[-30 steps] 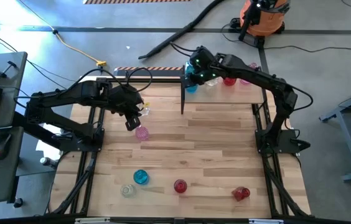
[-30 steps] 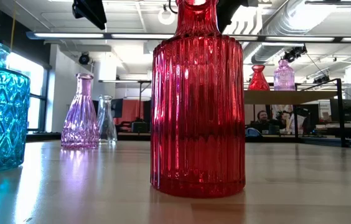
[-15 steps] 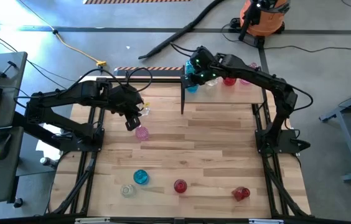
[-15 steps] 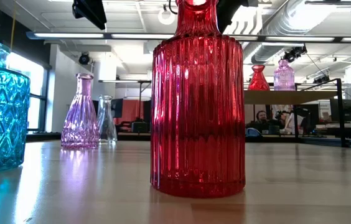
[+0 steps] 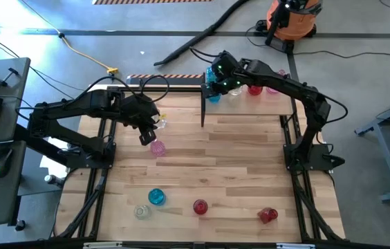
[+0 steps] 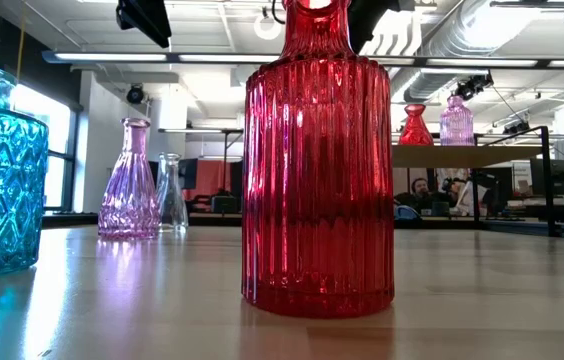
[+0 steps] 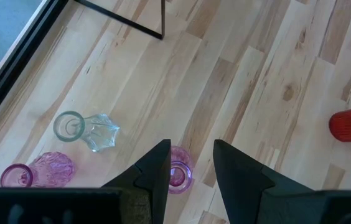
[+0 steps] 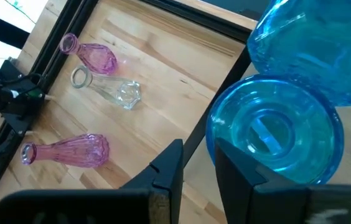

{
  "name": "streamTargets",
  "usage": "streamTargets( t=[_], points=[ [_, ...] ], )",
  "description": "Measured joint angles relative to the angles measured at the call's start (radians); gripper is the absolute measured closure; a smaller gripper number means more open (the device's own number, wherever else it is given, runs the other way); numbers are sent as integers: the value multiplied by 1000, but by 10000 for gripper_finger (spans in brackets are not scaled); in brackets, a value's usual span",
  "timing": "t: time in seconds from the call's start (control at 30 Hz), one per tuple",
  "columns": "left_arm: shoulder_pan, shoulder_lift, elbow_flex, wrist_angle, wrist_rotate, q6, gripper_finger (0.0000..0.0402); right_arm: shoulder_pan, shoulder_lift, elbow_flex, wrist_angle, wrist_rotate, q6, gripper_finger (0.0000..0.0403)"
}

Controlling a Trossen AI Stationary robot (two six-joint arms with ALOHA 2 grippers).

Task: Sort vases onto shelf
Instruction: Put the top blue vase on the shelf aligned with the other blue vase, then put the bottom purple vase on the shelf aligned with the other purple vase

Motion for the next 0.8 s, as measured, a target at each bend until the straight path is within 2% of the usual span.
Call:
streamTargets(
  t=[0.23,0.5,0.63,0.8],
  points=[
    [0,0,0,0,0,0,289,8,-33,0,-2,-57,2,331],
    [0,0,0,-1,0,1,289,69,-86,0,-46,-205,48,331],
    [-1,0,0,-2,7,0,289,123,-95,0,-95,-209,51,331],
    [-10,0,0,-6,84,-2,289,195,-97,0,-144,-208,76,331]
  ],
)
